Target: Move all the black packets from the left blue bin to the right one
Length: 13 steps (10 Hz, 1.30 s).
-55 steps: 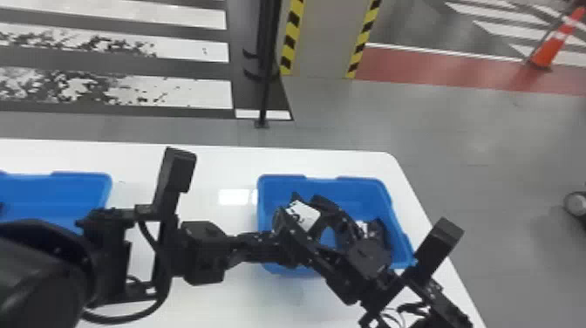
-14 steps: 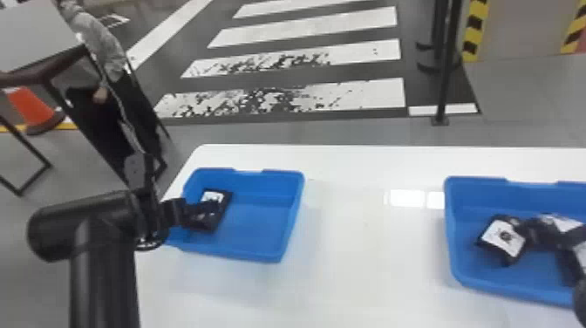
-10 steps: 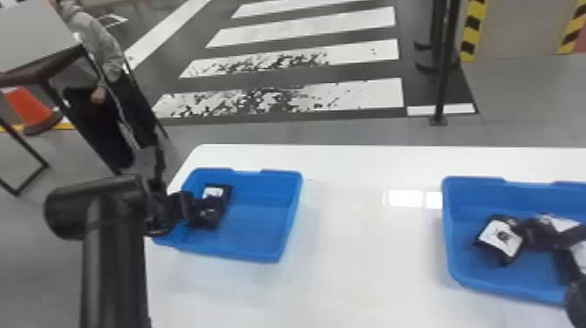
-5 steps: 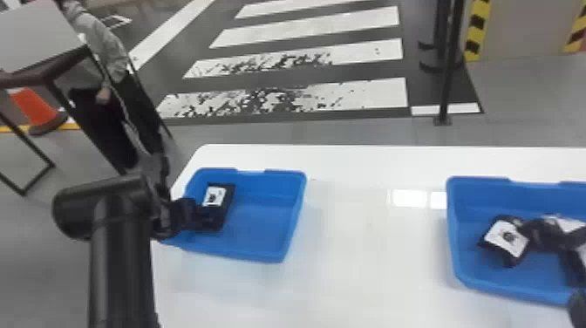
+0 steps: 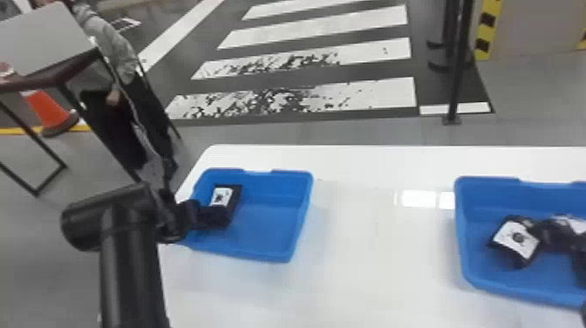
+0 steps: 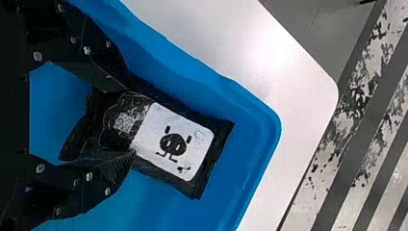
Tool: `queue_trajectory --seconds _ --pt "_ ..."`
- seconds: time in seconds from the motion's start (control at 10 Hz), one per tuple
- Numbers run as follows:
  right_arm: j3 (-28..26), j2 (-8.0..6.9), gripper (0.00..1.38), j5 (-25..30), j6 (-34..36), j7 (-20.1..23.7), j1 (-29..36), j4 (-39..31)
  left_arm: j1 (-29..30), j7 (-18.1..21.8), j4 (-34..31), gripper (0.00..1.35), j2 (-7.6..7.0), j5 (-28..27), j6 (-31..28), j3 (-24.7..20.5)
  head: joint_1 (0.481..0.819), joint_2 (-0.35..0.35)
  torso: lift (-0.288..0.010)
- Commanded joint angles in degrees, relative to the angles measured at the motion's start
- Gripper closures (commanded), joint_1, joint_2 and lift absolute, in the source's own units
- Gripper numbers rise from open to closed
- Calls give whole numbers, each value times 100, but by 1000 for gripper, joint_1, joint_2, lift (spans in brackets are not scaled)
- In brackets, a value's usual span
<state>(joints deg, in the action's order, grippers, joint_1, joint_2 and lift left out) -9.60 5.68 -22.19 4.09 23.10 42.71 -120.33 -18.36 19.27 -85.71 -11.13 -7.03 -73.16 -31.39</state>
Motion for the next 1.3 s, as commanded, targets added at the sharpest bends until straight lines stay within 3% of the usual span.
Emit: queue_trajectory --seconds 0.0,0.1,0.2,0.3,0.5,0.6,0.9,1.1,1.2 --pt "0 3 142 -9 27 2 -10 3 -48 -55 0 730 -47 -16 -38 54 695 344 -144" --pt "0 3 142 -9 27 11 -24 17 -119 -55 56 818 -144 -119 -67 271 695 346 -144" --pt "0 3 142 -9 27 20 -24 17 -119 -46 84 825 -232 -108 -38 488 695 349 -144" --pt "0 3 142 -9 41 20 -24 17 -119 -20 84 1010 -258 -165 -52 613 695 346 -144" --pt "0 12 144 -44 55 37 -10 17 -6 156 56 1202 -188 -176 285 613 695 340 -144" --pt "0 12 142 -44 69 46 -10 3 149 332 -239 1204 -179 -142 341 716 695 334 -144" --pt "0 12 142 -55 97 63 -10 -180 1414 771 -2785 1204 41 361 285 819 695 287 -144" --pt "23 12 142 -78 223 178 -53 -489 1892 1061 -3755 1204 76 749 313 1333 695 244 -144" --pt "103 21 142 -135 378 318 -193 -574 2047 1105 -3924 1204 102 1103 524 1710 695 205 -144"
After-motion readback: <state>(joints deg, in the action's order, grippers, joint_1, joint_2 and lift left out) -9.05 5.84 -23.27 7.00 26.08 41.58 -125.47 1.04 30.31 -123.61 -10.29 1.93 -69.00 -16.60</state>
